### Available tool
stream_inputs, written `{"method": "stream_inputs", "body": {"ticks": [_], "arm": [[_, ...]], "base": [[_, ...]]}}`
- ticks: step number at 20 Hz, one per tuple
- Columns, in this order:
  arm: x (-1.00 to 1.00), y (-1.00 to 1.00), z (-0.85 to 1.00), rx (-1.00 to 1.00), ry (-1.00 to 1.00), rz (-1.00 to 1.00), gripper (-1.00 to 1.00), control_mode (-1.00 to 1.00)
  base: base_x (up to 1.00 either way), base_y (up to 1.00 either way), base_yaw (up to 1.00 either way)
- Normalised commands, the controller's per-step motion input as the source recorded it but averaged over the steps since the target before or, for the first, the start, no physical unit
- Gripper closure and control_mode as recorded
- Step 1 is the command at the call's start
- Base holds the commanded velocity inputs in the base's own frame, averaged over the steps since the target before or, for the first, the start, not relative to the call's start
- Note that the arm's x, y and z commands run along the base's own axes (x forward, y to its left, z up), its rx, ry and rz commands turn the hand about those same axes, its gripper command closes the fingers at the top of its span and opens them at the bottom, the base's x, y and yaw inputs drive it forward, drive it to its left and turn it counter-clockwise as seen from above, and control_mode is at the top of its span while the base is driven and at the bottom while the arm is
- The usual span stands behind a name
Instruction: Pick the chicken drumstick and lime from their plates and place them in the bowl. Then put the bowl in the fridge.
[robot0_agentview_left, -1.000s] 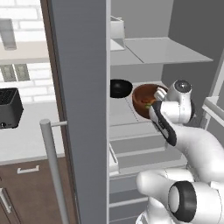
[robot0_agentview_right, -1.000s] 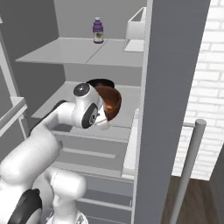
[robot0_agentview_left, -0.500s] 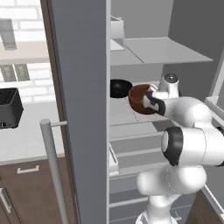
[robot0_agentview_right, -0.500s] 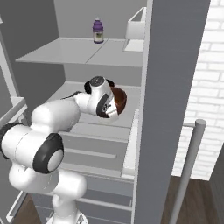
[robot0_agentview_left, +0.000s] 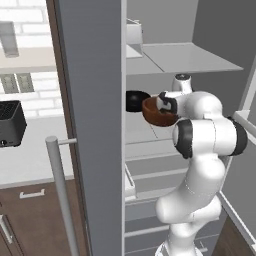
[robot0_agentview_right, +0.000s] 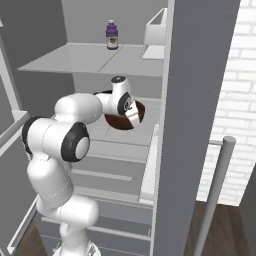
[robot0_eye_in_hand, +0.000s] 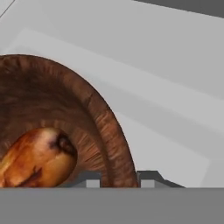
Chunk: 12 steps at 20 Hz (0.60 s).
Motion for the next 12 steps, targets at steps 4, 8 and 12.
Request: {"method": "stream_inputs", "body": {"ticks": [4, 8, 12], "arm": [[0.43, 0.0, -0.36, 0.0, 0.0, 0.0, 1.0, -1.0], [0.04, 0.0, 0.0, 0.0, 0.0, 0.0, -1.0, -1.0], [-0.06, 0.0, 0.0, 0.0, 0.0, 0.0, -1.0, -1.0]], "base": [[0.0, 0.0, 0.0], [0.0, 0.0, 0.0], [0.0, 0.0, 0.0]]}}
